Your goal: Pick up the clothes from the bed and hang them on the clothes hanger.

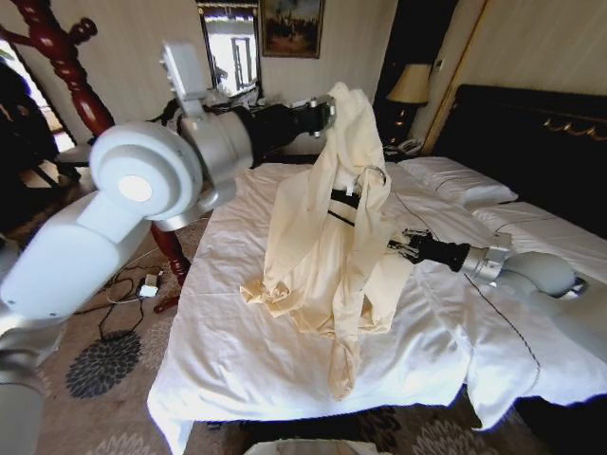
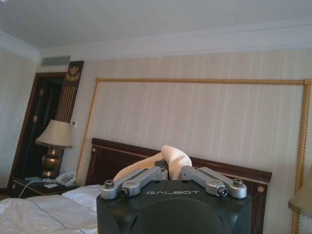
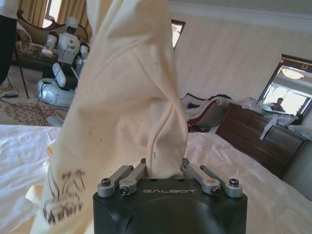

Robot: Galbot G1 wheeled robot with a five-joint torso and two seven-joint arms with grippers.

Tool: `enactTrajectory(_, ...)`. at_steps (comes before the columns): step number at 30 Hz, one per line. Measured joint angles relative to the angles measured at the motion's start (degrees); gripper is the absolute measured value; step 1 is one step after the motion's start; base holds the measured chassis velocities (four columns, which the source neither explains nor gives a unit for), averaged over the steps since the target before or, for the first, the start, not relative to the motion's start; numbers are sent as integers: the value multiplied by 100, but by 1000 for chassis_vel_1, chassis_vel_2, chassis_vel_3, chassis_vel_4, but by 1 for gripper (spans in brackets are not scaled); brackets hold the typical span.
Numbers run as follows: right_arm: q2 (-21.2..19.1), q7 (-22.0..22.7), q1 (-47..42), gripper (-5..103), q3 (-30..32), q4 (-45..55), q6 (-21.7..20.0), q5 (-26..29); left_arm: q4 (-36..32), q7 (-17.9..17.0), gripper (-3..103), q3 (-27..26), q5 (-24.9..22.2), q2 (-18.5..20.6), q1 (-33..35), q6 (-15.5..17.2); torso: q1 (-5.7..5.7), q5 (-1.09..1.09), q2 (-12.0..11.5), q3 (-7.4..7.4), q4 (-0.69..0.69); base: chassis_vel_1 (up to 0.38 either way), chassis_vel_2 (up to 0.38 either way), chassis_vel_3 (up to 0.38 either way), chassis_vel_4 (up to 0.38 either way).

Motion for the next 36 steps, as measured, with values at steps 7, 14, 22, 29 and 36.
enactTrajectory(7, -11, 81, 4, 20, -57, -88, -98, -73, -210, 110, 0, -135, -64, 84, 163, -29, 0, 1, 0, 0, -3, 0, 0, 0, 0)
enactTrajectory(14, -10, 310, 5, 20, -58, -27, -115, -23, -515, 130, 0, 322, 82, -38, 361, -144, 0, 2, 0, 0, -5, 0, 0, 0, 0)
enactTrajectory(22, 153, -144, 19, 20, -87, 68, 257, 521, -826, 372, 2, 477, 637, 197, 950, -336, 0, 0, 0, 0, -1, 0, 0, 0, 0)
enactTrajectory(29, 231, -708, 30, 20, -180, 145, 448, 682, -866, 644, 24, 190, 990, 198, 981, -455, 0, 1, 0, 0, -2, 0, 0, 0, 0)
enactTrajectory(36, 257, -1392, 85, 20, -156, -17, 670, 955, -1372, 515, 51, -323, 1057, 918, 1698, 322, 1, 0, 0, 0, -2, 0, 0, 0, 0)
